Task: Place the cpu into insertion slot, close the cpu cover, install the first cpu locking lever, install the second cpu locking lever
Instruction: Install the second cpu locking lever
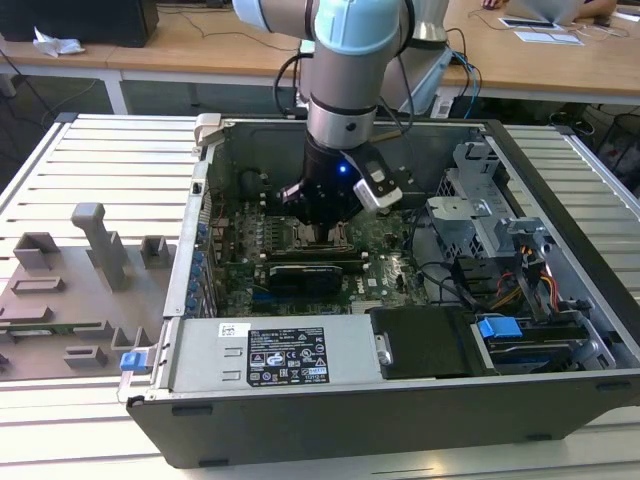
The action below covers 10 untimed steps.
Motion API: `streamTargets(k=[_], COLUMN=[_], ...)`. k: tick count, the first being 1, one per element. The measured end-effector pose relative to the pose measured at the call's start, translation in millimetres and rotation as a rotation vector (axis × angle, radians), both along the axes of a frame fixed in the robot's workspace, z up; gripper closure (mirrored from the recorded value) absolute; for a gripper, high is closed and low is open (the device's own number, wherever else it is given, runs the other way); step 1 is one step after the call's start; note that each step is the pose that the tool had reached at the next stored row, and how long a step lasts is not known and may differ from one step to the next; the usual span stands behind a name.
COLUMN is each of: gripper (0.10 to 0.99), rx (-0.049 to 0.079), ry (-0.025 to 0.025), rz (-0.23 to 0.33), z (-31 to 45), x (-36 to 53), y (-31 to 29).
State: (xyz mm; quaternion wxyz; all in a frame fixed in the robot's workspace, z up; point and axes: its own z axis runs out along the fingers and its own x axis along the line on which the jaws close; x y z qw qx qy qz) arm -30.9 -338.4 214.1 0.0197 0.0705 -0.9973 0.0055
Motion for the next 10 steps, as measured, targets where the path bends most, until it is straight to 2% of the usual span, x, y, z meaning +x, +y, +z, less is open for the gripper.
streamTargets(k=[2, 3, 4, 10], gripper=[0.98, 0.98, 0.98, 0.98], rx=[-0.024, -0.032, -0.042, -0.045], ry=[0.0, -0.0002, 0.0001, 0.0], rz=[0.0, 0.0, 0.0, 0.0], z=[0.4, 1.8, 7.5, 39.4], x=[0.2, 0.2, 0.1, 0.1], y=[9.0, 11.0, 12.3, 13.4])
